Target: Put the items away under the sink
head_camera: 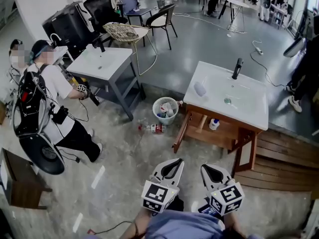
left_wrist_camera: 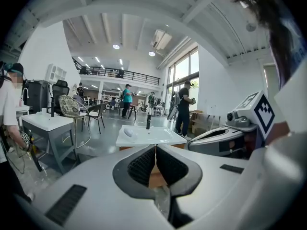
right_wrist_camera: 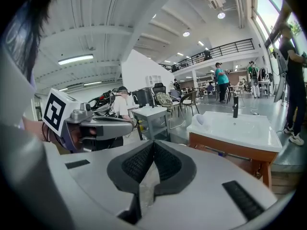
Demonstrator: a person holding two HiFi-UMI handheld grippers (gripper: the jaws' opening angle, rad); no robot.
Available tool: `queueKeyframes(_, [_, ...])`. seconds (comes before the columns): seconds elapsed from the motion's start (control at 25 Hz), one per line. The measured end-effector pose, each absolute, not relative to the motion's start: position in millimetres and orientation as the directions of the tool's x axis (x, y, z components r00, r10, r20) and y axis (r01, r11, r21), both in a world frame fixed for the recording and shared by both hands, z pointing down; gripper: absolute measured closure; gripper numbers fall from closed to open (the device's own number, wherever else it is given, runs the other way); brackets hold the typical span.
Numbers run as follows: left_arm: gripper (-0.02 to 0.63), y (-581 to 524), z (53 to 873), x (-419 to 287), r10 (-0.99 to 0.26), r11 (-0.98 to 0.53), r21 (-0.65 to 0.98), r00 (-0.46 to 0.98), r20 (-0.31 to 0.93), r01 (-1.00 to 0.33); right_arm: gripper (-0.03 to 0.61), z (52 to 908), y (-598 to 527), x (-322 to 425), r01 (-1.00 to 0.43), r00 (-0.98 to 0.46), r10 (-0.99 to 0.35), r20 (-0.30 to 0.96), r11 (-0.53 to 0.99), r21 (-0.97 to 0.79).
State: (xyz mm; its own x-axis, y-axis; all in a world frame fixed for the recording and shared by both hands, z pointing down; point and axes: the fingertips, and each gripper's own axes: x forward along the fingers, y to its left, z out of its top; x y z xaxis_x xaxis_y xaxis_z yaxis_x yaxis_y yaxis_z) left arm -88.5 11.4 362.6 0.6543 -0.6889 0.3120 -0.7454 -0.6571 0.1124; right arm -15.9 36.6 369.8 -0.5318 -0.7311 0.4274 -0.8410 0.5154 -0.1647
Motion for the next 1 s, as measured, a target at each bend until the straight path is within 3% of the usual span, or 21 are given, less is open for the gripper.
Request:
queueKeyframes(0.6, [0.595,-34,364,-112,-0.661,-0.698,0.113,0.697,0.277,-0.707,0.564,361,-4,-18,-0.907,-0.407,-0.808,0.426,0.411,-0.088])
queueKeyframes(1.0, [0.595,-45,370,-118,-0.656,-0.695,0.131,0.698,0.289,-0.707,0.564,369,-19,-34,-0.891,-0.437,-0.780,0.449,0.444,-0.094])
